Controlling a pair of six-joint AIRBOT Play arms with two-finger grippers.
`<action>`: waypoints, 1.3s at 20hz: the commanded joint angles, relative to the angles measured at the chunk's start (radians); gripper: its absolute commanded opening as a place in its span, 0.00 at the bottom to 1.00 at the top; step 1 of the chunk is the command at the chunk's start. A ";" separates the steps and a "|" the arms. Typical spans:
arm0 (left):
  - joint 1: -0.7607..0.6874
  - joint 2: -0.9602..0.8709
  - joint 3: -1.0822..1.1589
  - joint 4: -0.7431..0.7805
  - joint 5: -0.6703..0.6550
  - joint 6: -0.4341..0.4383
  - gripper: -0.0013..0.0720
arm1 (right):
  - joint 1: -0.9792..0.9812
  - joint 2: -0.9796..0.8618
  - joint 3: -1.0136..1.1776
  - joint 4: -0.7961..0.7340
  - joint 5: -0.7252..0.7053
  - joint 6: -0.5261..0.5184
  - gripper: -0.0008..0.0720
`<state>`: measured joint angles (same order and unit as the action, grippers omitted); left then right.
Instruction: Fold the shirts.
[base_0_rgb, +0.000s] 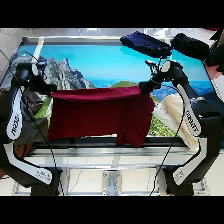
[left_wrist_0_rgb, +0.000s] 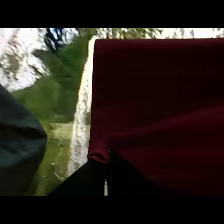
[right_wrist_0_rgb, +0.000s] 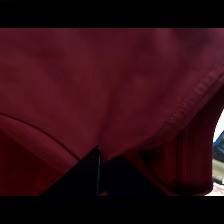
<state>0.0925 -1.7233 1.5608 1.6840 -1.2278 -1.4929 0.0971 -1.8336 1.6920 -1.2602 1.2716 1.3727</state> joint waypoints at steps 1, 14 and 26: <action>0.002 -0.001 -0.093 -0.019 0.019 0.005 0.03 | 0.003 0.000 -0.075 -0.019 0.012 0.003 0.04; 0.122 0.382 -0.194 -0.080 -0.026 0.003 0.95 | -0.097 0.304 0.081 -0.170 0.360 -0.005 0.55; 0.740 0.806 -1.113 -0.832 -0.020 0.146 0.95 | -0.251 0.761 -0.468 0.102 0.041 -0.009 0.55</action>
<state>0.7162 -0.8665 0.5274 1.1633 -1.1751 -1.5105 -0.1474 -1.1046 1.2640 -1.2022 1.3674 1.3682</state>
